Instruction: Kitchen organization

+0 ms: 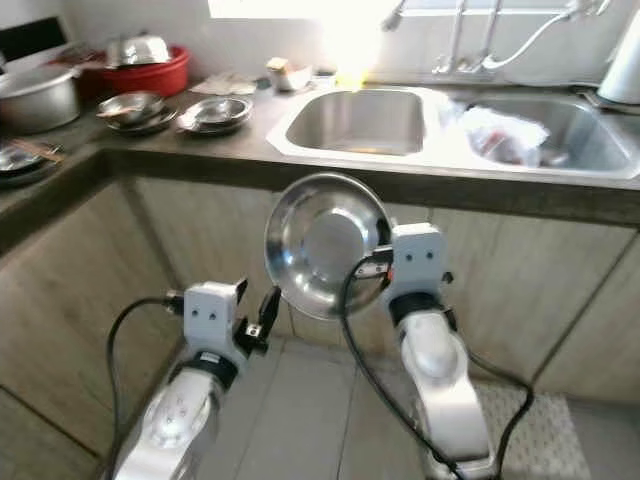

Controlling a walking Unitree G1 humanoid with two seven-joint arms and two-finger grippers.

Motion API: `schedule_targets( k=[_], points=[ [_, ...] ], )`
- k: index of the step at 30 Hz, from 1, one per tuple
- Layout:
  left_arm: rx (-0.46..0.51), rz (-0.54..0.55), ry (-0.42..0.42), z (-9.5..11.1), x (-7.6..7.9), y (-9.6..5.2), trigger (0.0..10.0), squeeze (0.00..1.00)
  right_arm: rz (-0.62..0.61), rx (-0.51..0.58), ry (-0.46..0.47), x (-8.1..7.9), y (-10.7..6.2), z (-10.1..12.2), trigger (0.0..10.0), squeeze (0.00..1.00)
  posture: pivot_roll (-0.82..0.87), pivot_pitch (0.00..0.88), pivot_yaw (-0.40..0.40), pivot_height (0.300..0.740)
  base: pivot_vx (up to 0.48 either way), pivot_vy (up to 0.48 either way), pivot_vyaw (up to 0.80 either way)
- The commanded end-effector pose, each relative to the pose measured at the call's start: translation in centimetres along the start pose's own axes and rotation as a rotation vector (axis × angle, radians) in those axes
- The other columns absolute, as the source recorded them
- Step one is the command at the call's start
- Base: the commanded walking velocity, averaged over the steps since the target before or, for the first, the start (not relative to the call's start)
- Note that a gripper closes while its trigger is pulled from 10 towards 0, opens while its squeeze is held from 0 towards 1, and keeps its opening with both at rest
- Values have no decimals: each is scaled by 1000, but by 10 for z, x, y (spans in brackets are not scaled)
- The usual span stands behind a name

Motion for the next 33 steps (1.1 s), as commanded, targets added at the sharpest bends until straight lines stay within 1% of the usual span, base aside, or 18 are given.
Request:
schedule_targets(
  k=[1, 9, 19, 26, 33],
  points=[
    [24, -9, 17, 7, 2, 0, 10000, 0, -13, 42, 1, 3, 3, 10, 10000, 0, 80, 19, 20, 740, 480, 0, 0],
    [27, -13, 15, 8, 2, 1, 10000, 0, -19, 59, 2, 5, 6, 15, 10000, 0, 76, 19, 16, 740, 480, 0, 0],
    [38, -16, 10, 11, 3, 2, 10000, 0, -26, 122, -6, 12, 18, 36, 10000, 0, 68, 14, 16, 740, 480, 0, 0],
    [44, -17, 14, 12, 3, 3, 10000, 0, -26, 137, -13, 16, 22, 41, 10000, 0, 69, 1, 11, 740, 480, 0, 0],
    [50, -21, 20, 13, 3, 5, 10000, 0, -10, 139, -31, 15, 29, 44, 10000, 0, 69, 0, 9, 740, 480, 0, 0]
  ],
)
Point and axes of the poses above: a point about 5 cm out from each wrist's last joint towards the gripper, its own y axis pointing out of the wrist towards the gripper, its own z axis along the axis of the wrist's last joint, x = y × z, the point moved 5 cm from there along y, pointing out of the wrist towards the gripper, and after that the axes turned 10 degrees about y, right-handed, at the moved point
